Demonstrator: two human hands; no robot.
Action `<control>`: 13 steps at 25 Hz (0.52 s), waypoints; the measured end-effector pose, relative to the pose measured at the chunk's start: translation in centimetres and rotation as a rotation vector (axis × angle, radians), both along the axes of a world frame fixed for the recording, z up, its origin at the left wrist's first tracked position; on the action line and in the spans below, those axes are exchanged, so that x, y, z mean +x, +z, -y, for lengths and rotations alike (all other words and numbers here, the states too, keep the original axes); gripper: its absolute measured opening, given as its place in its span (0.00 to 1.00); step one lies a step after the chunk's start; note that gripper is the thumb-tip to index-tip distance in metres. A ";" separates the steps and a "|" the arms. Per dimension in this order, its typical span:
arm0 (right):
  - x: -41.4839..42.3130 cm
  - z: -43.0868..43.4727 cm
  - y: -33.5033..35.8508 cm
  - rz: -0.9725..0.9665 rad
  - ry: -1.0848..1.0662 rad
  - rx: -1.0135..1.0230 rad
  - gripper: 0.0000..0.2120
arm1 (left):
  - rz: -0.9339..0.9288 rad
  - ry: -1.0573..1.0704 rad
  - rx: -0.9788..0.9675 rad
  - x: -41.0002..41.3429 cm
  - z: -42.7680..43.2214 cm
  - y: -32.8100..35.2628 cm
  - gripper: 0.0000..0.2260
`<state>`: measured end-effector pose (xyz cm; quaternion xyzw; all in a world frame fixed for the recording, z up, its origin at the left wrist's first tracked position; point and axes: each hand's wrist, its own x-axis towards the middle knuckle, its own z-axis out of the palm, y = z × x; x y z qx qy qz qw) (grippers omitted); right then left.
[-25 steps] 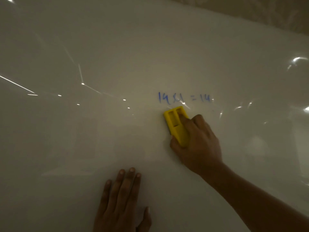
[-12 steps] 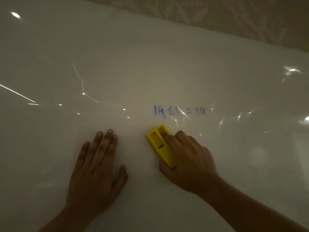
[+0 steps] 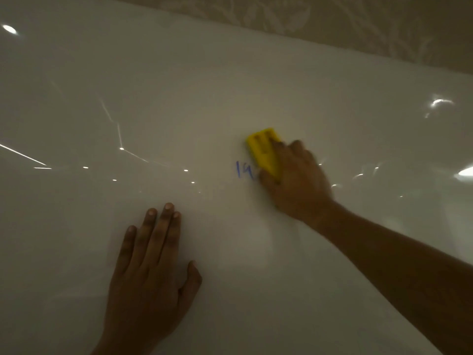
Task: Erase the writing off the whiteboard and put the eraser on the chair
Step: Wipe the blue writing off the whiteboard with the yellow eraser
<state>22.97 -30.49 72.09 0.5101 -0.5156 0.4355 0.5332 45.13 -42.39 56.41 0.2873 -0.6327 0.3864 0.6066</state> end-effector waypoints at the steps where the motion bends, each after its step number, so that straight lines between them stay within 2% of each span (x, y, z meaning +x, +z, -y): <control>1: 1.8 0.5 -1.0 -0.186 -0.026 0.059 0.32 | 0.004 0.003 -0.001 0.1 0.1 0.0 0.35; 3: 2.4 0.5 -2.3 -0.531 -0.149 0.148 0.31 | 0.007 0.009 -0.001 0.2 0.2 -0.2 0.35; 4: 1.5 0.0 -1.7 -0.612 -0.207 0.145 0.31 | 0.003 0.003 -0.004 0.1 0.1 -0.2 0.35; 5: 0.7 -0.4 -0.5 -0.590 -0.242 0.113 0.30 | 0.001 0.001 -0.005 0.2 0.2 -0.1 0.35; 8: -1.0 -1.1 4.0 -0.168 -0.234 -0.010 0.30 | -0.007 0.011 -0.004 0.0 0.2 -0.1 0.35; 9: -0.7 -0.8 4.4 -0.084 -0.199 -0.006 0.31 | -0.009 0.012 -0.008 -0.1 0.2 -0.2 0.35; 11: 1.1 0.1 2.6 -0.167 -0.103 0.047 0.33 | -0.013 0.012 -0.013 -0.1 0.3 -0.3 0.34; 13: 2.0 0.3 -0.6 -0.477 -0.090 0.183 0.33 | -0.019 0.009 -0.019 0.0 0.2 -0.3 0.34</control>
